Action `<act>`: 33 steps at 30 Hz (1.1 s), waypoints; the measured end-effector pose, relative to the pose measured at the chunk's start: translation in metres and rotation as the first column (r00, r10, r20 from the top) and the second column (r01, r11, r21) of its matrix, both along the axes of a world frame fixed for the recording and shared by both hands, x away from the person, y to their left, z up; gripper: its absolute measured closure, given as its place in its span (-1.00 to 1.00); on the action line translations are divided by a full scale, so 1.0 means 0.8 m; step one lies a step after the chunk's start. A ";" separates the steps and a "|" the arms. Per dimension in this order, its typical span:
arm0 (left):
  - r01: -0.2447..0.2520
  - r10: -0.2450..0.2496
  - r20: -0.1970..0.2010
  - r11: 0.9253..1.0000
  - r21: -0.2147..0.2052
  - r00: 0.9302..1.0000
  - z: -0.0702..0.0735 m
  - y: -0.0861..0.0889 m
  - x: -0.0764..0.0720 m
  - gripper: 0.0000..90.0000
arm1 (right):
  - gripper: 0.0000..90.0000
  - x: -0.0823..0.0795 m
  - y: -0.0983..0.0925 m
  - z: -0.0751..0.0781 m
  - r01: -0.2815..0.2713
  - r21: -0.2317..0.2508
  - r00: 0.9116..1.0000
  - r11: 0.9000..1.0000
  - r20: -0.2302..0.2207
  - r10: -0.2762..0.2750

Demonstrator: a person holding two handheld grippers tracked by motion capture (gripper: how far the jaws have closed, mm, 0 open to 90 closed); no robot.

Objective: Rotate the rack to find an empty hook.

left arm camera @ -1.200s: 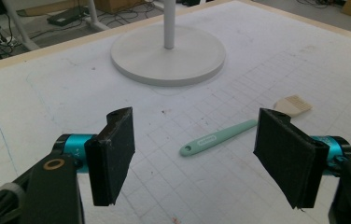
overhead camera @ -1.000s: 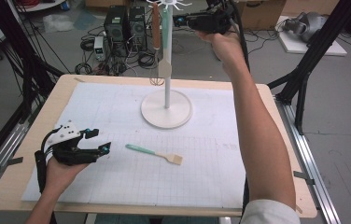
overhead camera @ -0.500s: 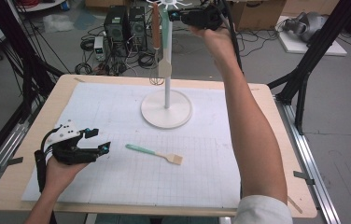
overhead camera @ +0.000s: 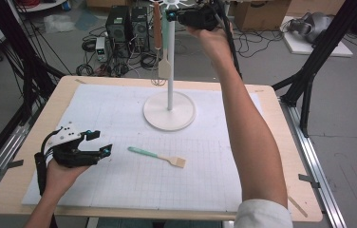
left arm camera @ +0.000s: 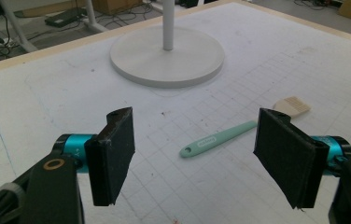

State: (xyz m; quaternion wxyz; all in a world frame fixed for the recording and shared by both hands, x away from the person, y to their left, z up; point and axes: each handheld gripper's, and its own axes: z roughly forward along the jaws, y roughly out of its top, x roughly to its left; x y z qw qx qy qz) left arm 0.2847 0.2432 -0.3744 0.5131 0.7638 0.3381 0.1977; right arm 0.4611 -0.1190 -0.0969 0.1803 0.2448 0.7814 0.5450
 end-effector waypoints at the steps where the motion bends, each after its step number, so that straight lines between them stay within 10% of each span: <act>1: 0.000 0.000 0.000 1.000 0.000 1.000 0.000 0.000 0.000 -0.35 | 0.99 -0.001 0.000 0.000 0.000 -0.002 1.000 1.000 -0.004 0.000; 33: -0.005 0.005 -0.004 1.000 0.003 1.000 -0.002 -0.001 0.002 -0.36 | 0.99 0.005 -0.067 -0.006 -0.026 0.050 1.000 0.998 -0.001 0.026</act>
